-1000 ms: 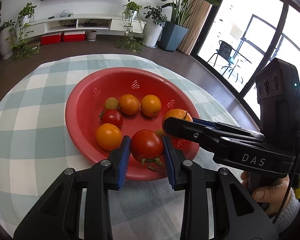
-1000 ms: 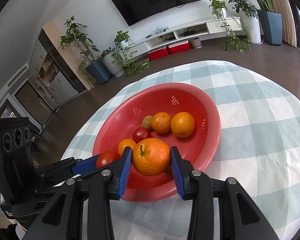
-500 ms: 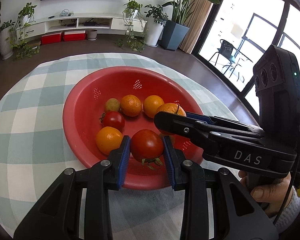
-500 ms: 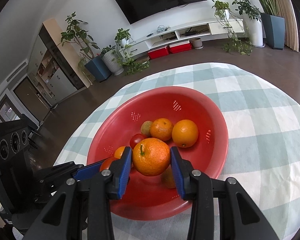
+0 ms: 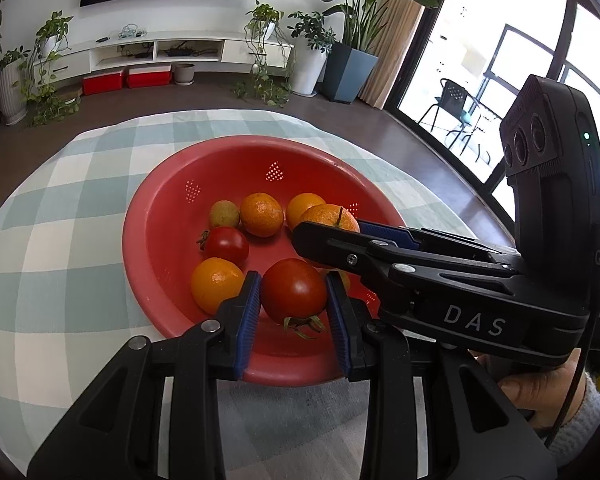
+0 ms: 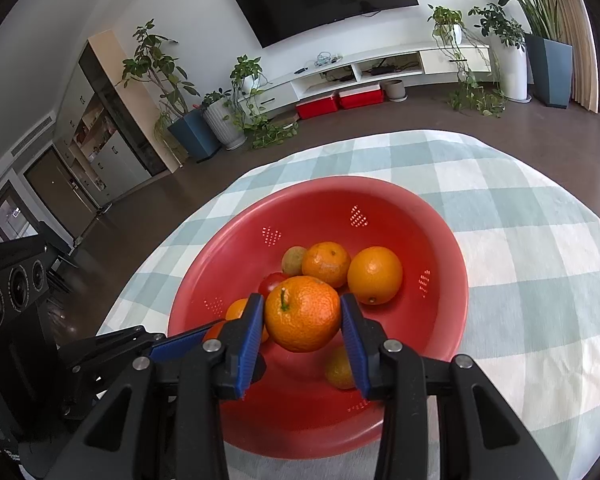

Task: Organize fruits
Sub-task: 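Lower both fruits into the bowl and open both tools to release them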

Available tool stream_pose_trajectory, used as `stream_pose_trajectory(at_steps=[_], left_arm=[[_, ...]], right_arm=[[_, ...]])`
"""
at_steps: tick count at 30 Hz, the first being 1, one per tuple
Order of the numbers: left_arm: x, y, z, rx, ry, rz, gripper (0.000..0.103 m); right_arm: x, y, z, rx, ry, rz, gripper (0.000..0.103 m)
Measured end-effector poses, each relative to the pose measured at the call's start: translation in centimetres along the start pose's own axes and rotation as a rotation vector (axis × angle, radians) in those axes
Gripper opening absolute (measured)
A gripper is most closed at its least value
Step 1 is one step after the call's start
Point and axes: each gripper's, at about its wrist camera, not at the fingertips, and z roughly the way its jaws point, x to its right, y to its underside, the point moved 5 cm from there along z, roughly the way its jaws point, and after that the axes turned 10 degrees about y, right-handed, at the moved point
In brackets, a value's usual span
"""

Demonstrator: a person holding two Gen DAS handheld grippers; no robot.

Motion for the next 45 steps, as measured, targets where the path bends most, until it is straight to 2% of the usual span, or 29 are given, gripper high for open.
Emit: stream_pose_trajectory(at_steps=[17,19,21,25,31,38,45], left_arm=[[-0.3,0.0,0.3,0.009,-0.01,0.003,0.031],[-0.2,-0.1,0.3,0.014,-0.012,0.008,0.039],[-0.3,-0.1,0.2,0.019,-0.034,0.017,0.056],[-0.3,-0.1,0.3,0.023,-0.036,0.022,0.058],[-0.1,-0.1,0.5,0.028,-0.053,0.044,0.066],[0.4,0.2,0.5,0.046,-0.101,0.084,0.086],[1.0,0.6,-0.1,0.059,-0.134,0.111,0.087]], right_arm=[[0.1,-1.1,0.2,0.008,0.012,-0.003,0.042],[0.1,-1.1,0.2,0.009,0.012,0.0,0.042],[0.1,-1.3,0.1,0.011,0.011,0.002,0.042],[0.2,-1.3,0.1,0.015,0.011,0.01,0.042],[0.3,-1.0,-0.2,0.024,0.014,0.017,0.042],[0.7,-0.6,-1.2,0.039,0.017,0.027,0.042],[0.6,0.6,-3.5,0.075,0.031,0.02,0.042]])
